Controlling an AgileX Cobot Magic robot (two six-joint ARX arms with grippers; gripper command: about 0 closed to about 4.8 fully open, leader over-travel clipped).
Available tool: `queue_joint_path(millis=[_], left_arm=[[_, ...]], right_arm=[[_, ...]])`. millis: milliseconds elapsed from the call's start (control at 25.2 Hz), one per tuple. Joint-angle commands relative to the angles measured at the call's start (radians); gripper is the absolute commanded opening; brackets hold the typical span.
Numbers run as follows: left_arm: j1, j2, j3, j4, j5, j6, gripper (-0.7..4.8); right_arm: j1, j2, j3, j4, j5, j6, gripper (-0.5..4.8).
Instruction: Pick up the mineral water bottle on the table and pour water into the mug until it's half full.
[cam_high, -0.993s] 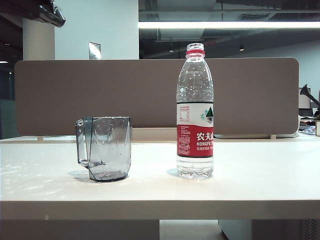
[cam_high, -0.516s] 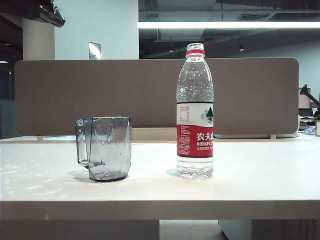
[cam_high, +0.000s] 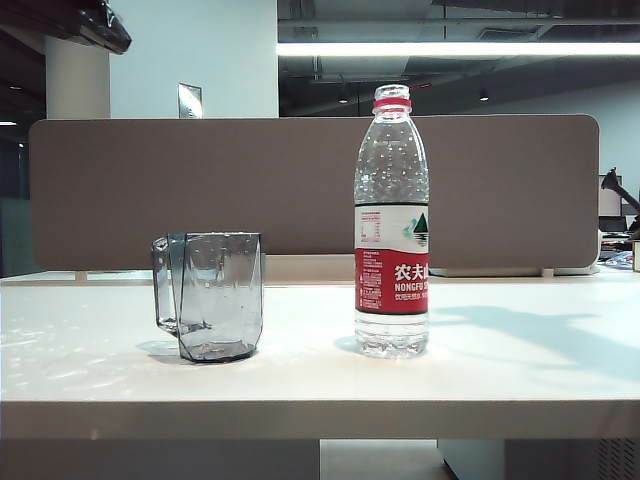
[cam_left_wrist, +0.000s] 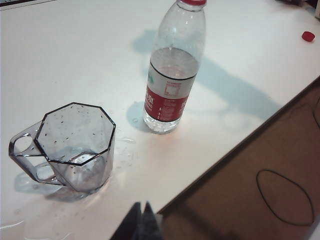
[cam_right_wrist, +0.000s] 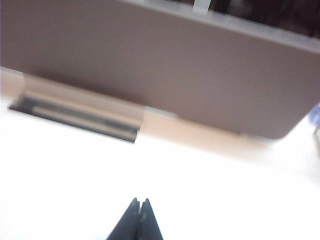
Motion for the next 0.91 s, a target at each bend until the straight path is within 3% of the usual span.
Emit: queue_joint_path(millis=[40,278,556,834,914], left_arm=[[-0.001,-0.002,0.007,0.01,0.0,0.005,-0.01],[0.0,-0.003,0.007,0.01,-0.004,0.005,-0.01],[-0.001,-0.003,0.007,0.01,0.024,0.005,-0.01],[-0.001,-0.002,0.007,0.01,0.034,0.005,-0.02],[-0.001,-0.002,0.007,0.01,0.026,0.005,-0.01]], right_arm=[[0.011,-0.016,-0.157,0.064,0.002,0.038,-0.05],[0.018,-0.154,-0.53,0.24,-0.006,0.047,-0.05],[0.021,-0.402,-0.954,0.61,-0.041,0.089,-0.05],[0.025,-0.547,-1.316,0.798,-0.097,0.129,-0.05],[0.029,-0.632,-1.53,0.978,-0.1,0.196,-0.05]])
